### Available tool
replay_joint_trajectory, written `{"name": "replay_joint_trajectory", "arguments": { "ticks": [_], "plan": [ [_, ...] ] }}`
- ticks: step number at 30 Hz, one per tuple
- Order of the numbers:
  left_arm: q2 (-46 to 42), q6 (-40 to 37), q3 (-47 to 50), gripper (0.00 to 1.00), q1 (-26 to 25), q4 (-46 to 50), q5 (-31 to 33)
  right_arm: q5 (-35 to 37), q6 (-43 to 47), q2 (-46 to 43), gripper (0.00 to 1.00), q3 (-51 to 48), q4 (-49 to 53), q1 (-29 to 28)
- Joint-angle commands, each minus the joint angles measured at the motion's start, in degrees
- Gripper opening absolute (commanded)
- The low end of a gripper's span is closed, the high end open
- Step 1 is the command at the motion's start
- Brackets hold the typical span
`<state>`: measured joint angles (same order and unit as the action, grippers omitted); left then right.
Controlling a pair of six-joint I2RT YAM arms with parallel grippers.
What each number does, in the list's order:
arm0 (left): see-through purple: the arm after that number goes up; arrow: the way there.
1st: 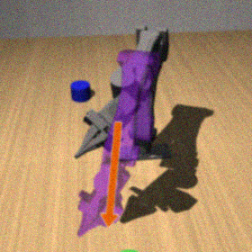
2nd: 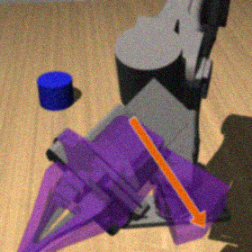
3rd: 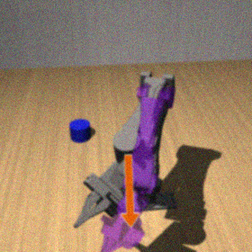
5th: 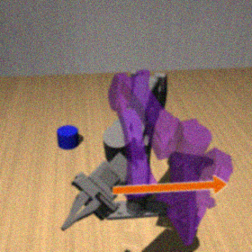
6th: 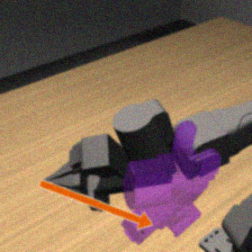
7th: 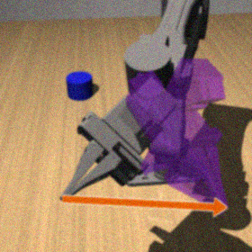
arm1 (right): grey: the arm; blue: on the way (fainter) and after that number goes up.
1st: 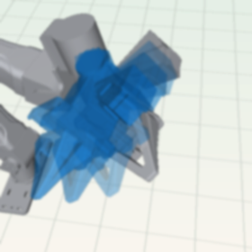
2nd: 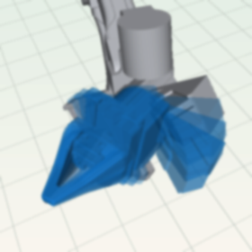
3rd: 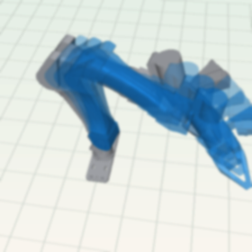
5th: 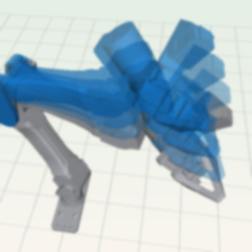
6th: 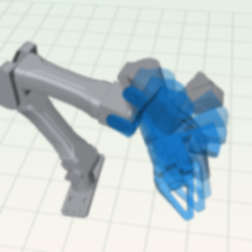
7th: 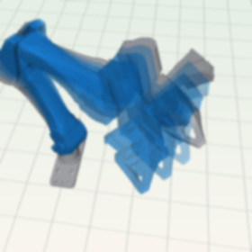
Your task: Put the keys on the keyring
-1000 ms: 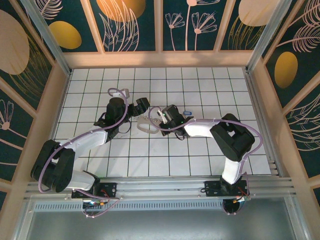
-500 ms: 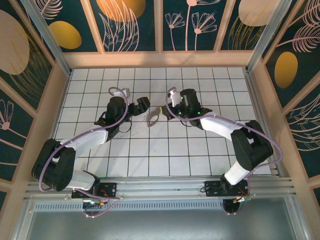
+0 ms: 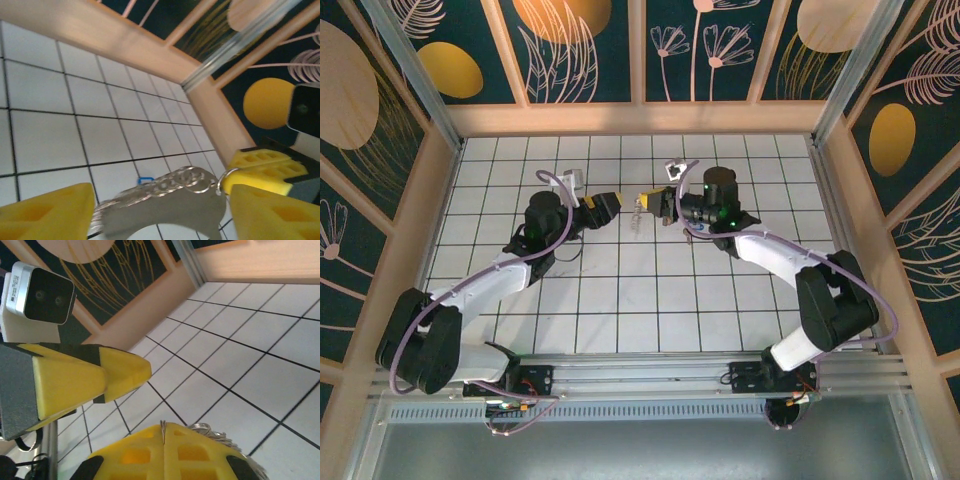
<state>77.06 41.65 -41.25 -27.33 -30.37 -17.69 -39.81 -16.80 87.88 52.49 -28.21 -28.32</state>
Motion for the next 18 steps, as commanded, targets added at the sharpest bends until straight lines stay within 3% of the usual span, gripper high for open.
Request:
{"name": "replay_joint_trajectory", "arguments": {
  "ticks": [1,7,12,14,16,18],
  "plan": [
    [-1.73,-0.45,0.70,0.63,-0.09,-6.48,-5.82,-4.52,-3.74,-2.38,0.00,-1.22,-8.34,0.90],
    [-1.14,0.49,1.77,0.53,-0.09,-12.20,-10.27,-4.67,-8.80,-0.56,0.00,-2.80,-14.83,1.28],
    [0.08,0.97,2.59,0.51,-0.09,-14.59,-10.65,-3.25,-11.91,1.18,0.00,-4.39,-19.33,1.21],
    [0.53,1.39,2.19,0.56,-0.09,-13.60,-9.55,-2.59,-12.31,1.47,0.00,-5.07,-20.03,1.23],
    [1.15,1.78,1.21,0.71,-0.11,-11.93,-8.04,-1.77,-12.55,1.45,0.00,-5.82,-20.50,1.18],
    [1.43,1.95,0.10,0.80,-0.11,-8.76,-5.61,-1.28,-12.68,1.33,0.00,-6.42,-20.92,1.25]
  ]
}}
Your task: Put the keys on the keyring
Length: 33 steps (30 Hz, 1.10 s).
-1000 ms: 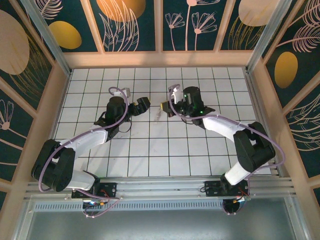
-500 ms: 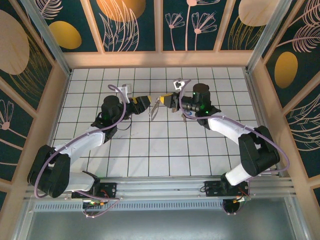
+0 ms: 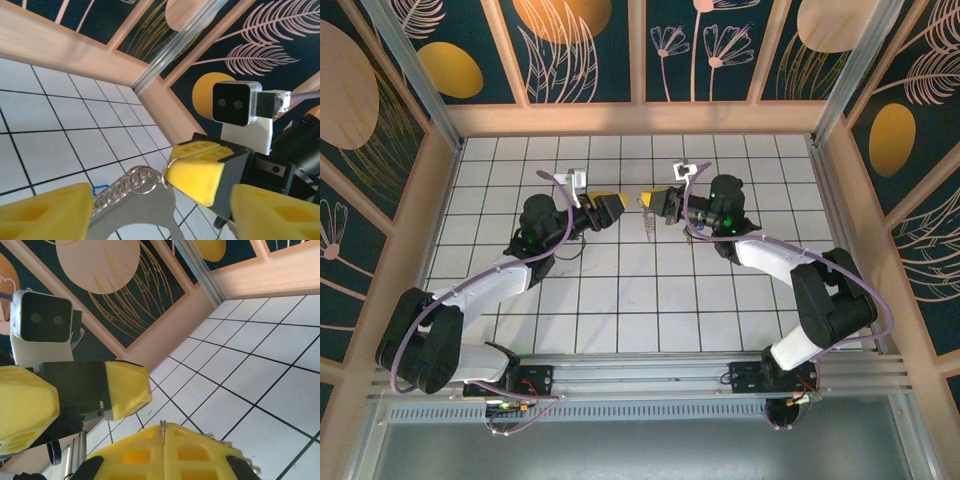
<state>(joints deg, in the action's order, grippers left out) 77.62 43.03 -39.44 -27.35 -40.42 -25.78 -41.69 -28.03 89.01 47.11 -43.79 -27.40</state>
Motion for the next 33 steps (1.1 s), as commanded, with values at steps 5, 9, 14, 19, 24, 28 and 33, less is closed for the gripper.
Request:
{"name": "replay_joint_trajectory", "arguments": {
  "ticks": [5,9,14,19,24,28,33],
  "plan": [
    [0.43,-1.32,-2.06,0.84,-0.07,4.65,6.70,0.74,-1.50,0.38,0.00,-1.50,-5.64,0.49],
    [0.33,-2.90,-1.31,0.74,-0.07,3.25,6.15,0.05,-2.61,0.78,0.00,-1.39,-6.85,0.85],
    [0.67,-2.26,-0.81,0.58,-0.07,0.26,2.92,-1.32,-5.11,0.63,0.00,-2.26,-10.50,1.73],
    [1.76,-0.23,-0.30,0.50,-0.11,-5.29,-2.22,-2.80,-7.47,0.30,0.00,-3.38,-13.51,2.22],
    [3.86,3.25,-0.46,0.46,-0.08,-11.86,-8.53,-3.85,-11.67,0.44,0.00,-4.80,-18.73,2.25],
    [4.79,5.49,-0.25,0.46,-0.16,-15.58,-10.99,-4.27,-15.04,0.82,0.00,-5.56,-22.74,2.05],
    [5.52,7.31,-0.09,0.46,-0.16,-18.65,-12.92,-4.34,-15.55,1.28,0.00,-5.22,-23.45,0.97]
  ]
}}
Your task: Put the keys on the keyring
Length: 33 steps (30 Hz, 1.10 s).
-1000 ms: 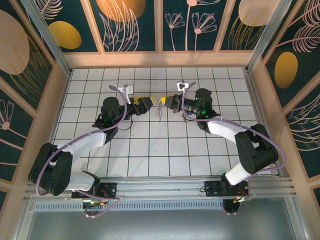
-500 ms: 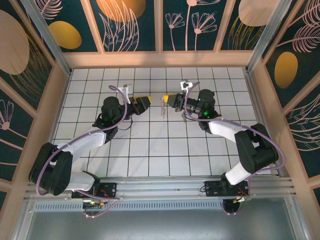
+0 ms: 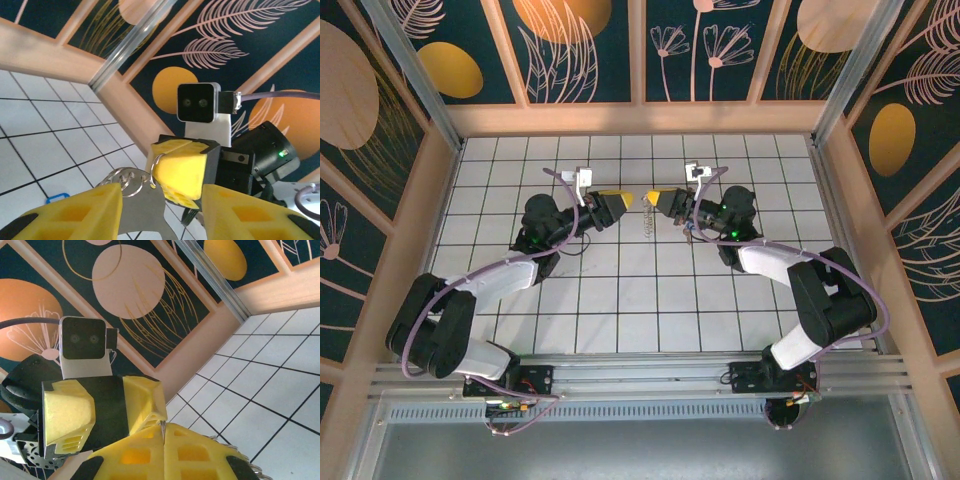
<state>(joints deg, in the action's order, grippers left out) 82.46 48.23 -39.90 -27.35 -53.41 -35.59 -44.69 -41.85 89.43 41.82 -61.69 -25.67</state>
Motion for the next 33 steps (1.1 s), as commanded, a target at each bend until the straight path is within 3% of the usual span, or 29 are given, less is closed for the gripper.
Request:
{"name": "replay_joint_trajectory", "arguments": {
  "ticks": [1,28,33],
  "plan": [
    [0.86,2.40,0.44,0.46,-0.16,-6.06,-3.39,-1.42,-1.79,1.01,0.00,0.29,-5.55,-0.99],
    [3.63,5.03,1.49,0.45,-0.20,-11.23,-6.91,-1.59,-5.19,3.29,0.00,2.74,-10.02,-3.95],
    [4.18,6.04,1.49,0.40,-0.24,-12.94,-7.86,-1.57,-6.14,4.10,0.00,3.00,-11.21,-4.04]
  ]
}}
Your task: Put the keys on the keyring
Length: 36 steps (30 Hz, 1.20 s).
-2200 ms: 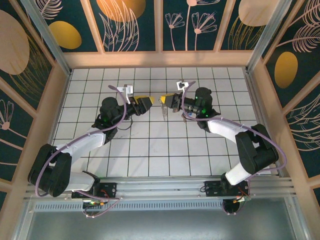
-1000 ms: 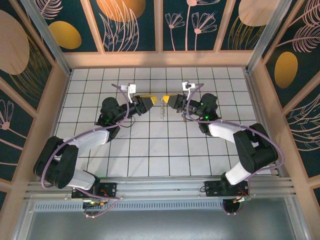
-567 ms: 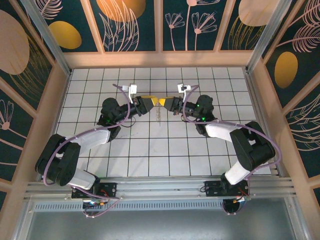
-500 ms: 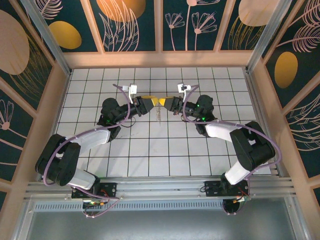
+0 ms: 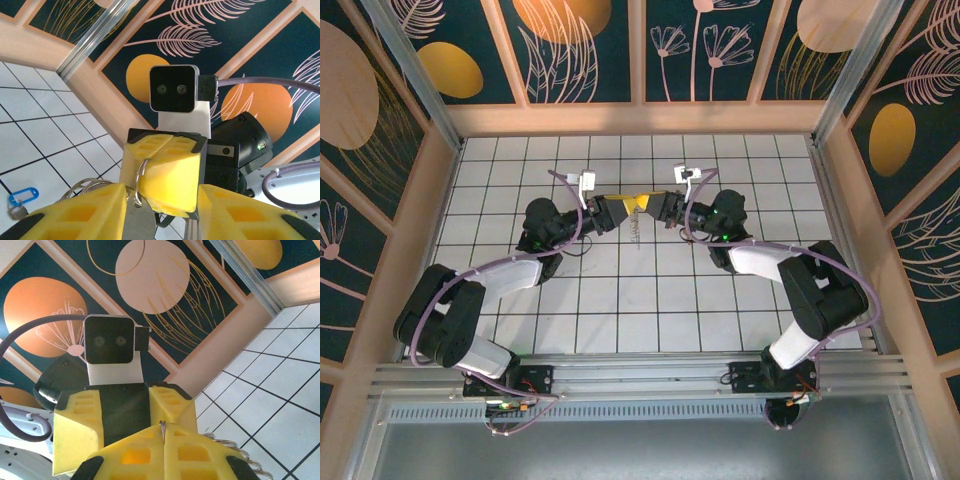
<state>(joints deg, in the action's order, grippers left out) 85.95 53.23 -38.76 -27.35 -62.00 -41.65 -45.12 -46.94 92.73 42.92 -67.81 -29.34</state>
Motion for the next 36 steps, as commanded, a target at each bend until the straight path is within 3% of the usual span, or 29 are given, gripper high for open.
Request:
{"name": "replay_joint_trajectory", "arguments": {
  "ticks": [1,12,20,36],
  "plan": [
    [0.77,1.07,0.26,0.40,-0.24,-4.49,-1.98,-1.18,-1.34,1.02,0.00,1.91,-5.51,-0.36],
    [1.94,2.49,-0.08,0.27,-0.42,-6.99,-3.18,-1.95,-3.16,2.72,0.00,2.35,-7.78,-0.80],
    [2.47,3.12,-0.79,0.00,-0.60,-7.62,-3.64,-2.00,-3.21,3.44,0.00,2.92,-7.47,-1.33],
    [0.71,2.21,1.30,0.00,-0.60,-7.97,0.33,-0.30,-3.42,2.76,0.02,1.92,-6.16,-0.58]
  ]
}}
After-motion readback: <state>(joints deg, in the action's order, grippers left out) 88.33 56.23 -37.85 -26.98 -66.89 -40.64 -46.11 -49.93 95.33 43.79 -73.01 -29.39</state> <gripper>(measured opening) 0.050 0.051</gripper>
